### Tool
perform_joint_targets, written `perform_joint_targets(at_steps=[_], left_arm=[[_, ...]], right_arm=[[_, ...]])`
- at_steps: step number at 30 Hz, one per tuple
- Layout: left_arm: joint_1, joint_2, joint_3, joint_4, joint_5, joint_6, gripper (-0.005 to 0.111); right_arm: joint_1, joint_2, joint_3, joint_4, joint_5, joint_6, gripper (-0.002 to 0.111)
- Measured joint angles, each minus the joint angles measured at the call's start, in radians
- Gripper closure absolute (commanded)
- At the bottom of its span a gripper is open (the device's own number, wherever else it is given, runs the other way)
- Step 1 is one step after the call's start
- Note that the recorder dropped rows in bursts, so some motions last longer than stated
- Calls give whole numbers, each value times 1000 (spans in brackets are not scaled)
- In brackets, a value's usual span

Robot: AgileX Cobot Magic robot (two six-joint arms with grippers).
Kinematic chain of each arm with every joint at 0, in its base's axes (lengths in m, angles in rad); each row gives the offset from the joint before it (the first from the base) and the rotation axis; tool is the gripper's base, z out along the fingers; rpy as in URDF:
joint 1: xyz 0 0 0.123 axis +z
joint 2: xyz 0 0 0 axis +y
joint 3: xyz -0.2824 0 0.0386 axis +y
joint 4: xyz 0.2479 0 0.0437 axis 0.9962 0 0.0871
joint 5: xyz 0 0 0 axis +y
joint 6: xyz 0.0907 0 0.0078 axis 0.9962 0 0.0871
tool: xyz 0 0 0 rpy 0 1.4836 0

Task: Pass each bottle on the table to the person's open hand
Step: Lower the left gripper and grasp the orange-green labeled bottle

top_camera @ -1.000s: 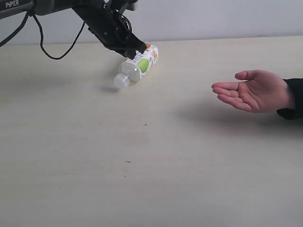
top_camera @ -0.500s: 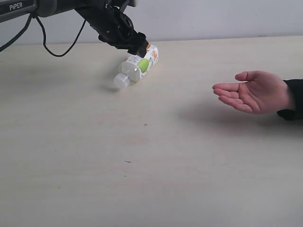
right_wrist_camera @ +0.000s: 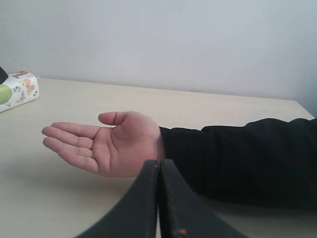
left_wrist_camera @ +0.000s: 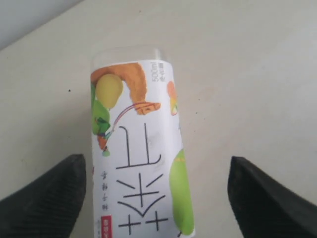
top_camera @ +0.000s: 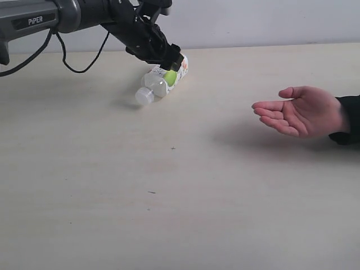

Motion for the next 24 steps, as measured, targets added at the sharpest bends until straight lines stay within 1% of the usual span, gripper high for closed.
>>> perform_joint_targets(at_steps=[8,13,24], left_arm=[[-7,0,-2,0,-22,0,31],[-7,0,-2,6,-22,2,22],[-7,0,-2,6,-22,2,23]], right_arm=[[0,0,0,0,0,0,107],[0,0,0,0,0,0,107],[0,0,0,0,0,0,107]])
